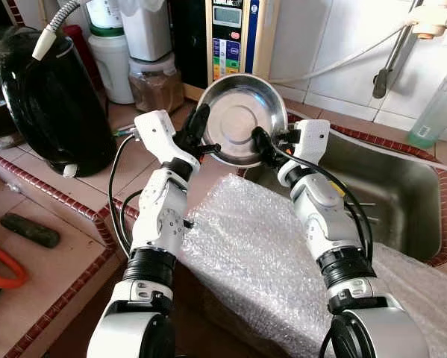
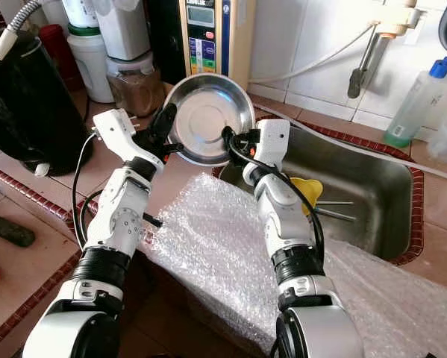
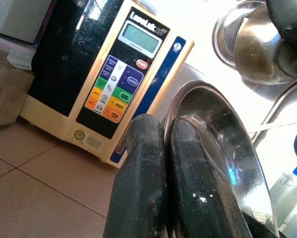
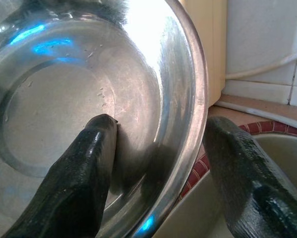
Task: Kitchen organization
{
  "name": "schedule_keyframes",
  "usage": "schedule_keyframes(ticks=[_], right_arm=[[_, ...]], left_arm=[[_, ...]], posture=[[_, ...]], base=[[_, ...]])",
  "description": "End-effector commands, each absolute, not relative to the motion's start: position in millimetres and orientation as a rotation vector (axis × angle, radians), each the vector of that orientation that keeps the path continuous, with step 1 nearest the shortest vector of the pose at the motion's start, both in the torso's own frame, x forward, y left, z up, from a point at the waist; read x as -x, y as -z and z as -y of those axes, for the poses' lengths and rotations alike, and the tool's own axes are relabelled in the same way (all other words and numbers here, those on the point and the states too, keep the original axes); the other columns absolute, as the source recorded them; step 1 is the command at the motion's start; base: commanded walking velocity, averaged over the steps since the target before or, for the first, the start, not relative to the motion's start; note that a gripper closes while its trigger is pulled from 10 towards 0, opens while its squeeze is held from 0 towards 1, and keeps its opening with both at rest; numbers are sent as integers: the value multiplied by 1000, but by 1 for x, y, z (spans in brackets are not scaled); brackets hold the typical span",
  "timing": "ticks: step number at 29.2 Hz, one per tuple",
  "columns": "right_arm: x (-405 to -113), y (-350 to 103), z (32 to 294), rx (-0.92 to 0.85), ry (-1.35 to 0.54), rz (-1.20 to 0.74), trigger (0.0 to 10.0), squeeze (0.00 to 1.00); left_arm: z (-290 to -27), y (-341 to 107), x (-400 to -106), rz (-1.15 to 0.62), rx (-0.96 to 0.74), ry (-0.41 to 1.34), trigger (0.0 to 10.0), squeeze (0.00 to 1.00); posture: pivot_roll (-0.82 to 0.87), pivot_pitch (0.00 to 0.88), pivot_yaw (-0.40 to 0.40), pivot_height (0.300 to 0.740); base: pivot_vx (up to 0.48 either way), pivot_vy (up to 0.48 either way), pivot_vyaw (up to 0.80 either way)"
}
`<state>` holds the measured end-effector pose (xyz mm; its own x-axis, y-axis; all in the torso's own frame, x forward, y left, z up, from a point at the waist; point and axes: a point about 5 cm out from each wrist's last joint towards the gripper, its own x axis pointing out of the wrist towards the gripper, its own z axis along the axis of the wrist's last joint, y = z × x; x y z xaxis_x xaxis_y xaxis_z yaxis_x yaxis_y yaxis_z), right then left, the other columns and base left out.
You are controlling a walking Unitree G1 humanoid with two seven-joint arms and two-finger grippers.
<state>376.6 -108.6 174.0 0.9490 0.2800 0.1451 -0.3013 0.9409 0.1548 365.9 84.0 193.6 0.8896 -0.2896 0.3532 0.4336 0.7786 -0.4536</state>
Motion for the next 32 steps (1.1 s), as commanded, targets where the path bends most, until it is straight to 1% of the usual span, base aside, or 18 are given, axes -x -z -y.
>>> schedule_keyframes(ticks=[1,5,9,17,24,32], right_arm=[[-380,-176,115,-196,-263,114,0,0],[-381,-175,119,-289,-239,103,0,0],[-382,-176,122,-338,-223,102,0,0],[-382,-174,122,-337,-225,96,0,0],[-380,-167,117,-333,-275,55,0,0],[-381,-167,120,-343,-268,50,0,0]], left_arm=[[-81,-202,-363,309,561,424,0,0],[-81,-202,-363,308,565,424,0,0],[-82,-202,-363,307,569,421,0,0],[-83,-202,-364,304,583,414,0,0],[-82,-203,-364,301,593,419,0,0],[-84,-202,-365,292,581,408,0,0]], posture=[[0,0,18,740],[0,0,16,740],[2,0,15,740],[1,0,16,740],[-2,0,18,740],[0,0,19,740]], base=[[0,0,0],[0,0,0],[0,0,0],[0,0,0],[0,0,0],[0,0,0]])
